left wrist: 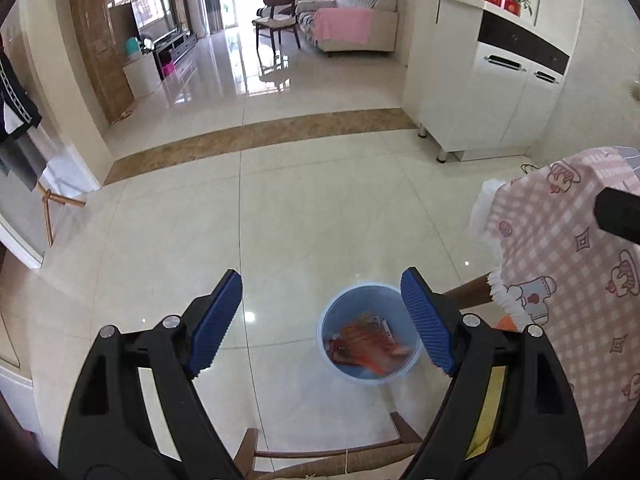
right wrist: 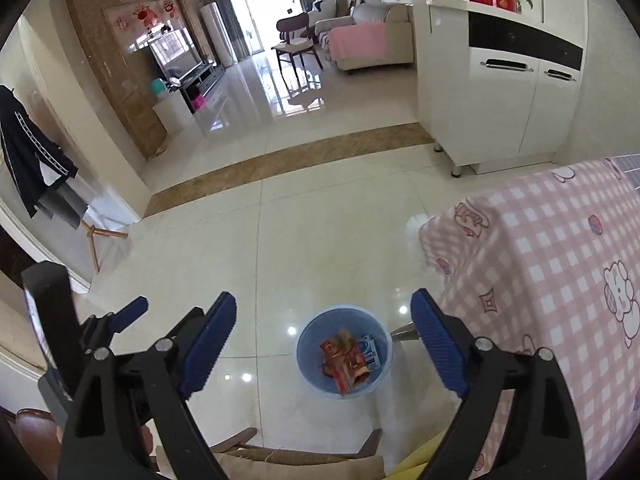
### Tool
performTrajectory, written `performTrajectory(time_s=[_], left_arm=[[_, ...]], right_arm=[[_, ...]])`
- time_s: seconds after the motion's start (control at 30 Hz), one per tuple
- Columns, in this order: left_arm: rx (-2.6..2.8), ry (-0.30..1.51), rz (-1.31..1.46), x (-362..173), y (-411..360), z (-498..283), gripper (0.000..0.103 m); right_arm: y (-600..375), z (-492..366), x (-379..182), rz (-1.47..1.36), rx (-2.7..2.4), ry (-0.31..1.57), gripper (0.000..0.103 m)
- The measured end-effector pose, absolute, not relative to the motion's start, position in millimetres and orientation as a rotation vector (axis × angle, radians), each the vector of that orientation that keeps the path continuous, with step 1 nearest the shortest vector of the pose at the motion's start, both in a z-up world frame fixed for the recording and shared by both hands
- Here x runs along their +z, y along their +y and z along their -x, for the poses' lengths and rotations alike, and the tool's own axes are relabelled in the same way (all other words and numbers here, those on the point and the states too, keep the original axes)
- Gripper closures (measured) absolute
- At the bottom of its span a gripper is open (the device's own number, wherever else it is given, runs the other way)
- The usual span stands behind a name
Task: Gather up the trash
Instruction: 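Carry both red items over the blue bin and open both tools, then move both tools back over the trash pile on the table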
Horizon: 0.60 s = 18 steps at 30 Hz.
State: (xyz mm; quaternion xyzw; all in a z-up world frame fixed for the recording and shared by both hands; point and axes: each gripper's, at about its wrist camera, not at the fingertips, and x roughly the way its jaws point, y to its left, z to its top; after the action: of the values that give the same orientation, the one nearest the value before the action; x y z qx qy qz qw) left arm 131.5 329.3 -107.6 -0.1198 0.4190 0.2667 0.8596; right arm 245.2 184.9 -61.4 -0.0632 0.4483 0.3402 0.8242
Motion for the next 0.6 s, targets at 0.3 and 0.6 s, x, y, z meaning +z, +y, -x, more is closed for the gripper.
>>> performTrajectory(time_s=[0.3, 0.6], left_arm=[[0.521, 0.887, 0.247, -107.8, 313.3, -133.7, 0.023], [0.443, 0.816, 0.169, -68.6, 279.8, -143.8, 0.023]], right_arm=[[166.9, -241.7, -65.4, 0.136, 0.710, 0.980, 0.016], [120.7, -245.7, -46.0, 0.065, 0.669, 0.933, 0.016]])
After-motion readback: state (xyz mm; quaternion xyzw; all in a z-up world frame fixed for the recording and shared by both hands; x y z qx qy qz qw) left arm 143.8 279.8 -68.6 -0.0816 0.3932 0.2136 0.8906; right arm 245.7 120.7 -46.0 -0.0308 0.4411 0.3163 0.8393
